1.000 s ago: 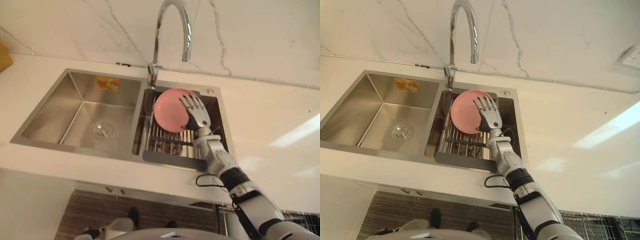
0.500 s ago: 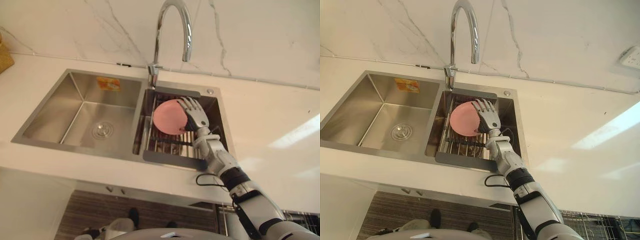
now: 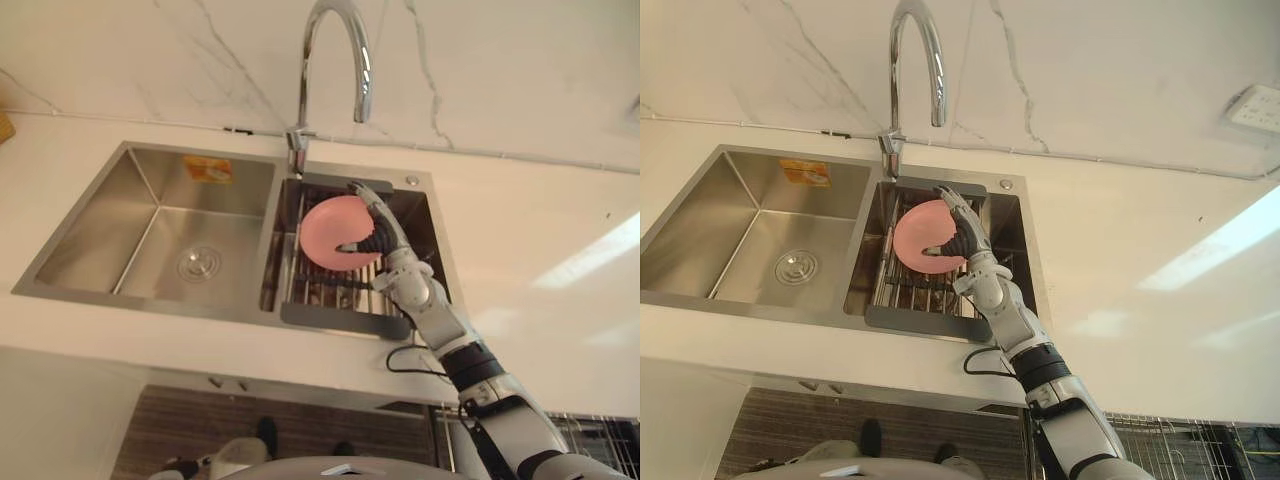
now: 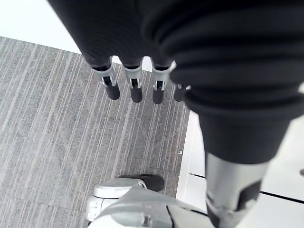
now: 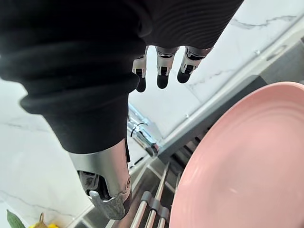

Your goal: Walk over to the sink, pick up the cup, carry it to the dishwasher, place the cup inside the dishwasher, then close the dishwasher door

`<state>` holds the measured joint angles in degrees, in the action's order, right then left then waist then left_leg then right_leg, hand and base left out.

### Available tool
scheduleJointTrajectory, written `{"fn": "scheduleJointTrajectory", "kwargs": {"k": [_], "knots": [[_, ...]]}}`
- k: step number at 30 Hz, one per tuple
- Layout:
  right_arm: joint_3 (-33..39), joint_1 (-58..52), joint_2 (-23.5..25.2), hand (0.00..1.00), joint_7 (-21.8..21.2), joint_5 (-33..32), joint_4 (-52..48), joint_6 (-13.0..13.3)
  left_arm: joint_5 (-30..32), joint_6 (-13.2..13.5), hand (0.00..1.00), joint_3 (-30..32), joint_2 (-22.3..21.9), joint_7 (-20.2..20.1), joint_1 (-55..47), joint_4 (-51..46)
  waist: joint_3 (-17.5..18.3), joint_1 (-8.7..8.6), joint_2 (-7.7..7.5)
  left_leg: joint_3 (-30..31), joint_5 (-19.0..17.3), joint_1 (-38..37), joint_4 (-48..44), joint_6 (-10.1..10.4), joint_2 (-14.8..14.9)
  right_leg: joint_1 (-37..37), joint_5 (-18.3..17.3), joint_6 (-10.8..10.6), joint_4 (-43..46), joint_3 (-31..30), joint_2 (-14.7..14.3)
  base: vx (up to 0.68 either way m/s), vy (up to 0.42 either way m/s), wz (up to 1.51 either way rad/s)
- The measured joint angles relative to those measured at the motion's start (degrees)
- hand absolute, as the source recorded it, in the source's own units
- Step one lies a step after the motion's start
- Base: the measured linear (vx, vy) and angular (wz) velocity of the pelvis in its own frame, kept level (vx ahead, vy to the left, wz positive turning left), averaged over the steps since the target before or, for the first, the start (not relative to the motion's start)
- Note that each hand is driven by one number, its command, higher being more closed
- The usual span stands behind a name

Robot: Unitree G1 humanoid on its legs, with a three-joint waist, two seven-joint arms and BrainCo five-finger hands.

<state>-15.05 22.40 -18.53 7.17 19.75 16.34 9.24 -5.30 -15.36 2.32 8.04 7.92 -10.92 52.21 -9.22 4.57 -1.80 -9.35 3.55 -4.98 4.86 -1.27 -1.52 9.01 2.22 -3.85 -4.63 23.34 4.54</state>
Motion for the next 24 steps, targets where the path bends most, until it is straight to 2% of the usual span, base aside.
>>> {"fn": "scheduleJointTrajectory", "kwargs": {"k": [6, 10, 14, 17, 22, 24], "knots": [[0.14, -4.66, -0.16, 0.0, -6.53, -1.36, -3.1, 1.11, 0.97, -0.32, 0.0, 0.08, 0.11, 0.03, -0.04, 0.07, 0.02, -1.09, 0.0, -0.92, -0.41, -0.11, 0.01, 0.45, 0.16, -0.34, -0.04, -0.11, -0.01, -1.09, -0.07, -0.01, 0.022, -0.09], [0.16, -5.57, -0.25, 0.0, -9.26, -1.04, -3.11, 1.19, 0.96, -0.33, 0.0, 0.05, 0.24, 0.03, -0.04, 0.11, 0.12, -1.35, -0.04, -1.9, -0.65, -0.11, 0.01, 0.42, 0.31, -0.82, 0.11, -0.09, -0.01, -2.17, -0.16, 0.0, 0.025, -0.14], [0.14, -6.6, -0.84, 0.0, -10.24, 5.36, -3.08, 2.76, 0.94, -0.52, 0.0, -0.07, 0.35, 0.03, -0.03, 0.14, 0.33, -1.48, -0.07, -2.1, -0.72, -0.11, 0.01, 0.39, 0.33, -0.94, 0.14, -0.06, -0.01, -2.25, -0.16, 0.03, 0.017, -0.03], [-0.09, -6.59, -2.09, 0.0, -8.72, 10.97, -2.91, 3.91, 0.94, -0.59, 0.0, -0.1, 0.37, 0.03, -0.04, 0.16, 0.64, -1.39, -0.2, -2.06, -0.7, -0.11, 0.01, 0.33, 0.33, -0.93, 0.3, 0.18, -0.01, -2.25, -0.16, 0.0, 0.0, 0.0], [-0.49, -6.42, -2.59, 0.0, 1.2, 21.85, -1.8, 6.94, 0.94, -0.51, 0.0, -0.16, 0.51, 0.05, -0.03, 0.25, 0.84, -1.3, -0.48, -1.93, -0.61, -0.12, 0.0, 0.19, 0.34, -0.9, 0.31, 0.19, 0.0, -2.13, -0.18, 0.0, 0.0, 0.0], [-0.57, -6.36, -2.66, 0.0, 4.5, 26.33, -1.6, 7.12, 0.92, -0.51, 0.0, -0.19, 0.52, 0.05, -0.04, 0.26, 0.87, -1.2, -0.52, -1.79, -0.57, -0.12, 0.01, 0.14, 0.33, -0.85, 0.31, 0.19, 0.0, -2.04, -0.18, 0.0, 0.008, 0.02]]}}
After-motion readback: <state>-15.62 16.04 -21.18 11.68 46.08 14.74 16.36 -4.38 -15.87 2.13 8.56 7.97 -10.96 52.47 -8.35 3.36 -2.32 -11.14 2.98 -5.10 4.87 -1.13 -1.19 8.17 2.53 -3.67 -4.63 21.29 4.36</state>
